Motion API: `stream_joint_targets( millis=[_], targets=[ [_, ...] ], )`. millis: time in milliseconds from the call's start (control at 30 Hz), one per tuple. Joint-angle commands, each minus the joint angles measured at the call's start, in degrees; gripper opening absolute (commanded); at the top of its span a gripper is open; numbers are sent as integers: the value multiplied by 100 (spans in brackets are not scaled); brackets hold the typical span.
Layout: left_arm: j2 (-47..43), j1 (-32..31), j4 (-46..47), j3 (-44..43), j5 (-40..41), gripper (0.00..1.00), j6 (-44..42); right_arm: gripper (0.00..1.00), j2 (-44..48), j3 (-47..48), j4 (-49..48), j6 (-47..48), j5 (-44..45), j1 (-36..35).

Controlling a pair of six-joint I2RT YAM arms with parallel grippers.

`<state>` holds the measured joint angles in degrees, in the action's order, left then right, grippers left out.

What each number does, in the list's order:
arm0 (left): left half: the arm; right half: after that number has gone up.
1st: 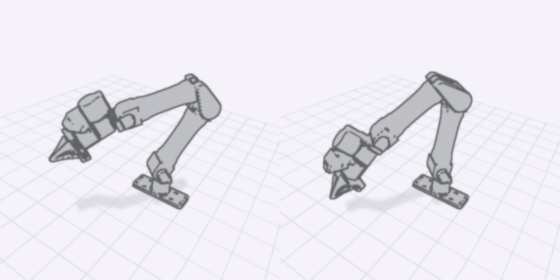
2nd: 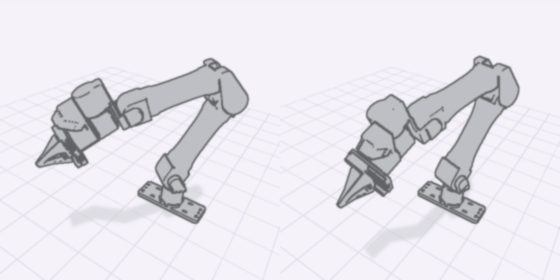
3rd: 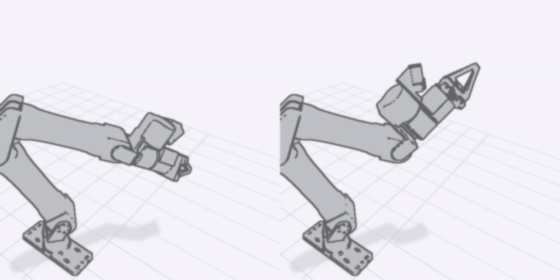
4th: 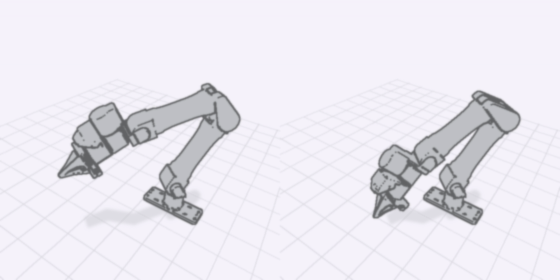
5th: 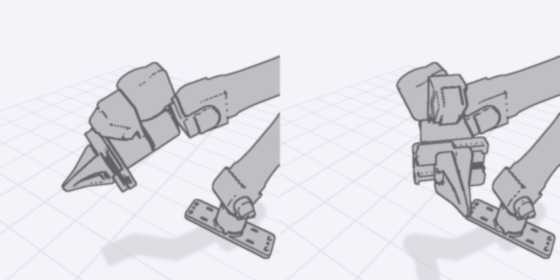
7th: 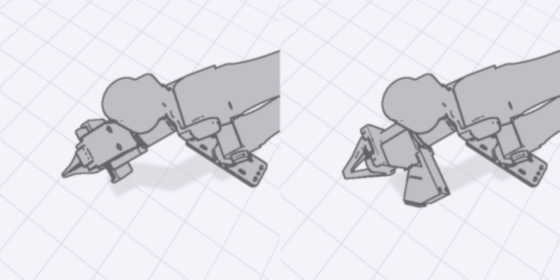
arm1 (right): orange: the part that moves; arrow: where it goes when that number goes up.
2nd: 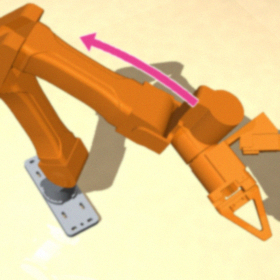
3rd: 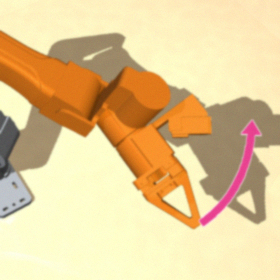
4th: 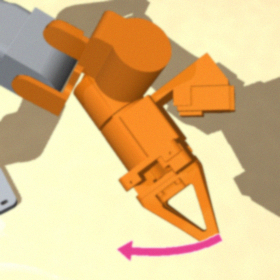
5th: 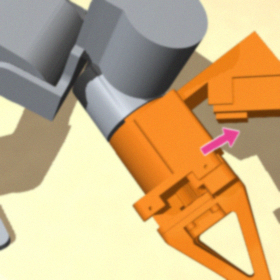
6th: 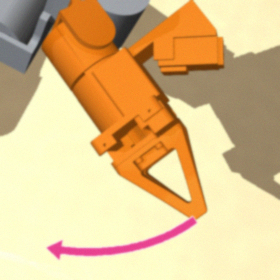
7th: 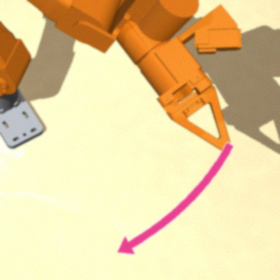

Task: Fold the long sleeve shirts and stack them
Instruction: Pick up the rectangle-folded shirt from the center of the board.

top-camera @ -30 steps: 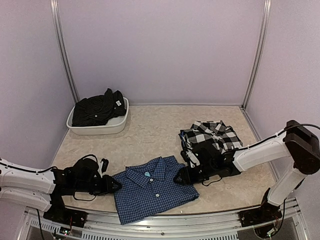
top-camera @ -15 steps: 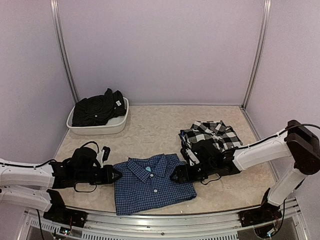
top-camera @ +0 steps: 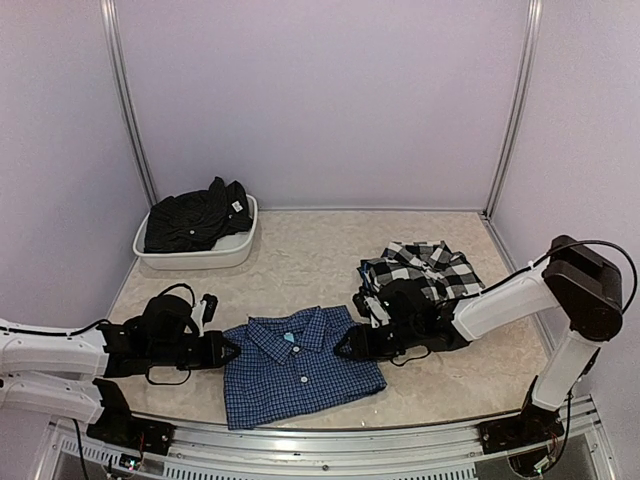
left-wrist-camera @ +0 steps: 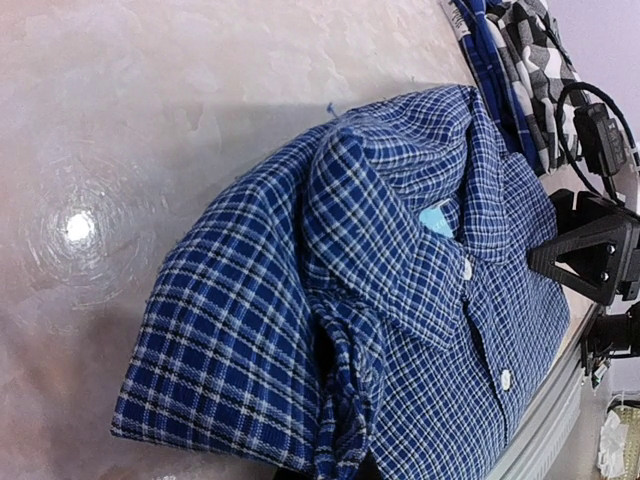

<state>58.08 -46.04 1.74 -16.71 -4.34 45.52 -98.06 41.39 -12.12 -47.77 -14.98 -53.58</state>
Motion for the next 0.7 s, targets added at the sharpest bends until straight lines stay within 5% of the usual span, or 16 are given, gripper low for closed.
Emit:
stream_joint_targets(
  millis=[0, 200, 667],
  targets=[
    [27, 55, 166, -16, -10, 0, -160, 54, -445, -263, 215, -132, -449, 36],
    [49, 211, 186, -57, 65, 0, -329, 1, -45, -77, 238, 143, -366, 48],
    [289, 560, -399, -1590, -14, 0, -1049, 0, 891, 1114, 1536, 997, 17, 340]
  ],
)
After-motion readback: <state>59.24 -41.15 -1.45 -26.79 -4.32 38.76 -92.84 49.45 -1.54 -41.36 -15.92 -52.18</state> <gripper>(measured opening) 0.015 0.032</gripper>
